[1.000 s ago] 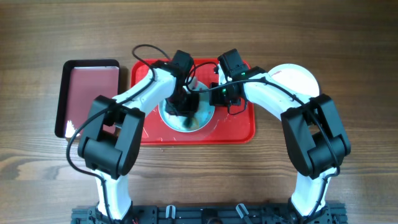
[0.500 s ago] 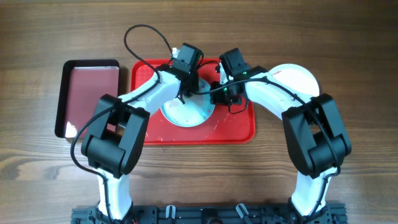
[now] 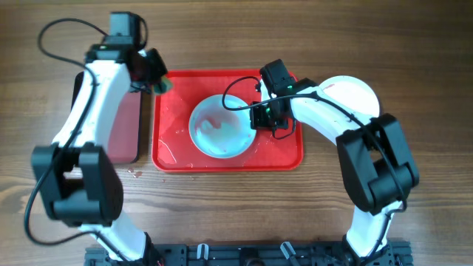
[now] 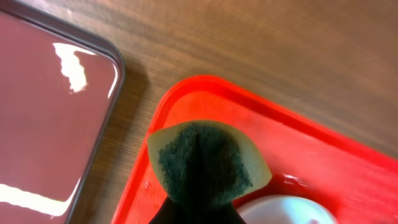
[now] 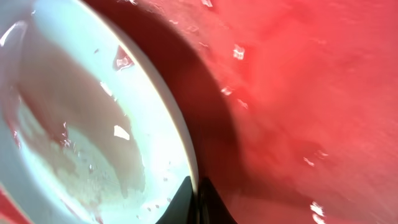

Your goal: Clean dirty plates on tray and stack at the side

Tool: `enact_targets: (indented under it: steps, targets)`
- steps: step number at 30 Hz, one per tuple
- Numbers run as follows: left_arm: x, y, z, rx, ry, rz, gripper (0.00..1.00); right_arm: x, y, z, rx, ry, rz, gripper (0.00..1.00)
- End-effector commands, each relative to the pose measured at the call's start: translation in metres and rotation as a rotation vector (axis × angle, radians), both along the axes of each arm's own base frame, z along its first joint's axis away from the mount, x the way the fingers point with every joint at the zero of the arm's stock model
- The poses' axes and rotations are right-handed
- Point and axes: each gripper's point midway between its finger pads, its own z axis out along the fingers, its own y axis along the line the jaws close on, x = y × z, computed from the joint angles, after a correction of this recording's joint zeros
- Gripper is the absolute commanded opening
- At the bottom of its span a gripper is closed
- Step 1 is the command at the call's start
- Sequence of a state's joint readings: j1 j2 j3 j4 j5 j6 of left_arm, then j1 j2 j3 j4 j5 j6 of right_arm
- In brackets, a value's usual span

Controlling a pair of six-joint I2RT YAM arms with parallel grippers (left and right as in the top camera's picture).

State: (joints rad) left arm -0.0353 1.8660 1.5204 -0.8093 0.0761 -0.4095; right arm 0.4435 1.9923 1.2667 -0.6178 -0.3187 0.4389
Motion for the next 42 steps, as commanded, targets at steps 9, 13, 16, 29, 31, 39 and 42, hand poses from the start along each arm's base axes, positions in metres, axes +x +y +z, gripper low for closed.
enact_targets:
  steps: [9,13,16,29,31,39,42]
  targets:
    - [-0.048,-0.071,-0.024,-0.103,0.134,-0.153,0.04,0.026,-0.095,0.148,-0.627,-0.599,-0.114,0.04]
    - [-0.051,-0.083,-0.03,-0.101,0.136,-0.184,0.04,0.019,-0.099,0.202,-0.909,-0.839,-0.151,0.04]
    - [-0.049,-0.084,-0.03,-0.099,0.126,-0.186,0.04,0.006,-0.092,0.237,-1.093,-0.991,-0.156,0.04]
    - [-0.048,-0.084,-0.029,-0.099,0.124,-0.187,0.04,-0.023,-0.058,0.283,-1.286,-1.194,-0.096,0.04]
    - [-0.048,-0.084,-0.029,-0.099,0.124,-0.187,0.04,-0.023,-0.058,0.283,-1.288,-1.194,-0.094,0.04]
    - [-0.049,-0.084,-0.029,-0.099,0.124,-0.187,0.04,-0.022,-0.057,0.284,-1.273,-1.2,-0.112,0.04]
    - [-0.049,-0.084,-0.03,-0.099,0.125,-0.186,0.04,-0.022,-0.056,0.283,-1.267,-1.201,-0.115,0.04]
